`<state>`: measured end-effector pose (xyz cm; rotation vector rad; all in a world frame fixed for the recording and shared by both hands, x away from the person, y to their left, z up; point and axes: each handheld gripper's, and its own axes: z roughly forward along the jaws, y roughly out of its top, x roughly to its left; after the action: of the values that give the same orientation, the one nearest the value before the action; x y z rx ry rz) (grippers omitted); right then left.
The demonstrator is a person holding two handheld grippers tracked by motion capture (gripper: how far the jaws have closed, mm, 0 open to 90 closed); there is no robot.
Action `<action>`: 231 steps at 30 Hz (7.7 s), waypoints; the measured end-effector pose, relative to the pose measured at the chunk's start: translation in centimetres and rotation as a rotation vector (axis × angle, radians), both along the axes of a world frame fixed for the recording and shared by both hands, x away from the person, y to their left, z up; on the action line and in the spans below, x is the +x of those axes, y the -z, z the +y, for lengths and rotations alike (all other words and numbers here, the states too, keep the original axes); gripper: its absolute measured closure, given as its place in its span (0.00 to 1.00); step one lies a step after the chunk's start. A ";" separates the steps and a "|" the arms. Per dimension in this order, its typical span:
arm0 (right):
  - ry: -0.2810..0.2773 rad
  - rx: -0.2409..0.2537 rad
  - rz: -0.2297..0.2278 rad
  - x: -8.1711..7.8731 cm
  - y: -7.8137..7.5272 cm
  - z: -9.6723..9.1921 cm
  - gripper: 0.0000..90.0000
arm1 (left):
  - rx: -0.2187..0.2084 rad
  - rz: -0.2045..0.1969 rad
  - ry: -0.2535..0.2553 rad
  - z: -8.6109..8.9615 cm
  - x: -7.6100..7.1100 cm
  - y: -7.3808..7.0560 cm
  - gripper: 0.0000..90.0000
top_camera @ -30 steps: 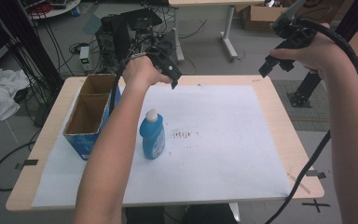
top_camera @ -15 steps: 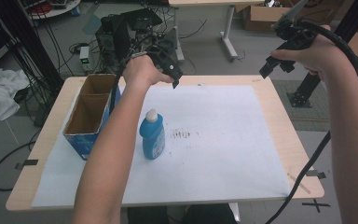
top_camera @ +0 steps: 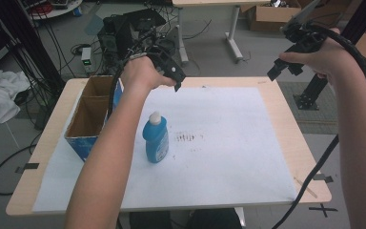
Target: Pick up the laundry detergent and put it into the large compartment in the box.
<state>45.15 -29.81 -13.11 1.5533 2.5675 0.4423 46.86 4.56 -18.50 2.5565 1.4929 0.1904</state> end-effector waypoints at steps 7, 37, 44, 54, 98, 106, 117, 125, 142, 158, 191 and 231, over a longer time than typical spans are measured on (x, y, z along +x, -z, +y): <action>-0.010 0.001 -0.003 -0.2 -0.1 0.4 0.18 | -0.010 0.011 0.005 0.0 -1.7 -0.6 0.00; -0.022 0.005 -0.015 -1.1 0.1 0.5 0.18 | 0.016 0.058 0.034 1.1 -5.9 2.8 0.00; -0.024 0.005 -0.011 -1.1 0.3 0.7 0.18 | 0.023 0.078 0.033 1.3 -6.2 4.0 0.00; -0.026 0.003 -0.011 -1.1 0.7 0.7 0.18 | 0.037 0.093 0.029 1.4 -6.4 5.3 0.00; -0.039 0.012 0.002 -1.3 1.4 0.9 0.18 | 0.085 0.136 0.024 0.9 -6.5 10.1 0.00; -0.041 0.013 -0.001 -1.3 1.3 0.8 0.18 | 0.089 0.139 0.023 0.8 -6.5 10.5 0.03; -0.046 0.010 0.000 -1.3 1.4 0.8 0.18 | 0.097 0.133 0.021 0.6 -6.5 10.5 0.12; -0.042 0.011 0.001 -1.3 1.4 0.7 0.18 | 0.096 0.135 0.022 0.5 -6.4 10.6 0.13; -0.039 0.012 -0.004 -1.2 1.3 0.7 0.18 | 0.098 0.137 0.015 0.7 -6.3 10.6 0.17; -0.039 0.012 -0.001 -1.1 1.4 0.7 0.18 | 0.090 0.153 0.008 0.9 -6.2 10.6 0.29; -0.036 0.016 0.000 -0.8 1.4 0.7 0.18 | 0.079 0.156 0.008 1.7 -5.8 7.6 0.42; -0.034 0.013 0.004 -0.3 1.2 0.9 0.18 | -0.045 0.027 -0.419 14.8 -5.9 -9.5 0.42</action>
<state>44.89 -28.92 -14.35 1.5180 2.6030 0.4607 40.97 19.39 -8.98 2.1895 2.0026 0.1727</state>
